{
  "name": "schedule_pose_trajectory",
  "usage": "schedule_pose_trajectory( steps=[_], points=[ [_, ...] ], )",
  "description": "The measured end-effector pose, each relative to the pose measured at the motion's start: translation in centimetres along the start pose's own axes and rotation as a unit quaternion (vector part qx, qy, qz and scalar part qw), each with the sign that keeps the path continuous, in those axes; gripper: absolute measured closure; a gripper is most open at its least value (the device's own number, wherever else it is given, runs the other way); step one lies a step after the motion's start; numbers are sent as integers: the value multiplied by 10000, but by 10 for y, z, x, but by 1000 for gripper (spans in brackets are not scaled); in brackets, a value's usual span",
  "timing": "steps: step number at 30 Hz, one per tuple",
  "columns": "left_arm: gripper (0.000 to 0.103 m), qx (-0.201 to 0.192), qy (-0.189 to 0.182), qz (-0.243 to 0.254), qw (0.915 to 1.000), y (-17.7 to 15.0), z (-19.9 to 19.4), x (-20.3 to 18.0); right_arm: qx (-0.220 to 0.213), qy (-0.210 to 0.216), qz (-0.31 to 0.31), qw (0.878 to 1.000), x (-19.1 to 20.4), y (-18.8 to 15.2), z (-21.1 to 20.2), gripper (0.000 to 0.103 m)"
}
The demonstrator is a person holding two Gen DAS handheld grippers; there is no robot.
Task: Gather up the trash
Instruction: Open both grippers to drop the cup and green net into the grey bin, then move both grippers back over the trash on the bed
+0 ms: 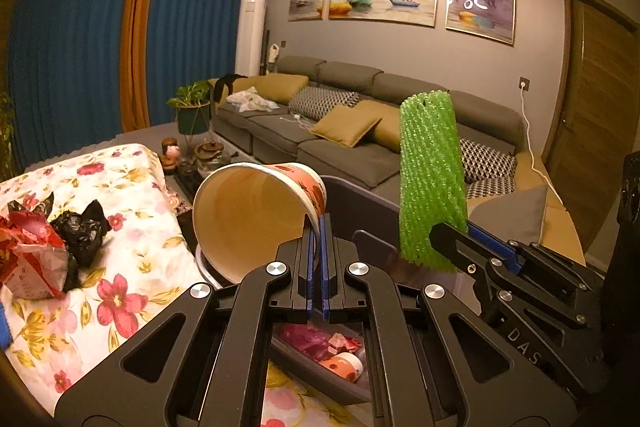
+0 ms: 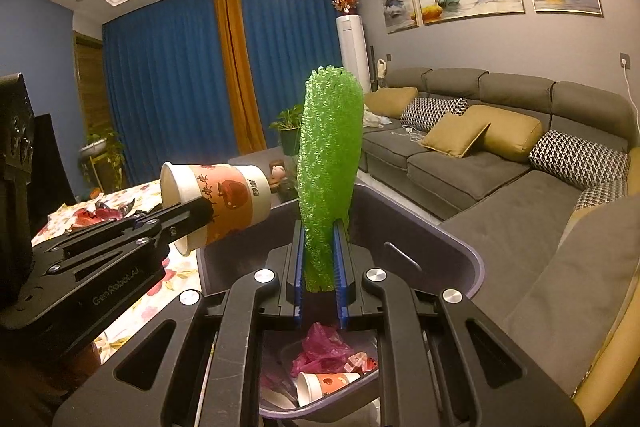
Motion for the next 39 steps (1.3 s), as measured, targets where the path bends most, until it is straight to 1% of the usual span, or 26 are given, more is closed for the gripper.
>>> schedule_pose_trajectory(
  steps=[4,7,9,10,12,14,15,16,17,18,19,20,21,22,24,28,30,32,34,39],
  points=[
    [101,18,-24,31,10000,0,3,-1,8,23,20,10000,-1,0,3,88],
    [101,21,-90,37,10000,-1,5,-1,17,-11,35,10000,-3,-1,5,81],
    [100,52,-168,25,9998,-1,7,-1,48,-30,99,9999,-6,-1,6,74],
    [100,54,-193,25,9998,-1,7,0,47,-44,132,9999,-8,-1,5,72],
    [100,78,-244,27,9997,-1,9,2,27,-109,160,9998,-9,-1,3,63],
    [93,125,-256,-12,9996,-2,11,5,7,-161,190,9997,-12,-1,1,60],
    [86,125,-207,-22,9997,-3,12,7,2,-174,208,9996,-13,-1,0,59],
    [76,103,-157,-21,9998,-4,11,9,-6,-185,219,9996,-14,-2,-1,58],
    [70,85,-136,-29,9999,-4,10,11,-15,-197,223,9996,-14,-3,-2,56],
    [59,65,-132,-53,9999,-5,9,13,-26,-209,222,9995,-15,-3,-3,54],
    [51,39,-107,-90,9999,-5,7,16,-42,-219,208,9995,-14,-3,-5,54],
    [48,10,-64,-121,9999,-6,5,18,-49,-228,200,9995,-14,-3,-5,52],
    [41,-13,-36,-140,9999,-6,3,20,-59,-239,192,9995,-13,-2,-6,49],
    [35,-38,15,-155,9999,-6,0,22,-81,-239,184,9995,-12,-2,-7,48],
    [29,-103,166,-175,9997,-7,-6,27,-109,-241,169,9995,-12,-1,-9,42],
    [20,-252,490,-214,9982,-9,-22,42,-157,-259,118,9995,-7,0,-10,33],
    [19,-306,658,-230,9971,-10,-31,51,-154,-222,94,9996,-1,0,-11,31],
    [18,-378,909,-249,9948,-13,-41,62,-149,-157,70,9997,5,0,-10,29],
    [18,-433,1063,-279,9930,-14,-50,73,-126,-46,21,9999,13,0,-8,29],
    [17,-615,1675,-389,9832,-21,-83,114,-121,225,-163,9995,43,2,-7,27]
  ],
)
Point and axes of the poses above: each gripper's, at about its wrist camera, not at the fingertips, and z roughly the way its jaws point, x to its left, y to its top, the point moved 1 cm from there along z, roughly the way its jaws point, and after that the axes turned 12 degrees about -z, right-handed, at the moved point
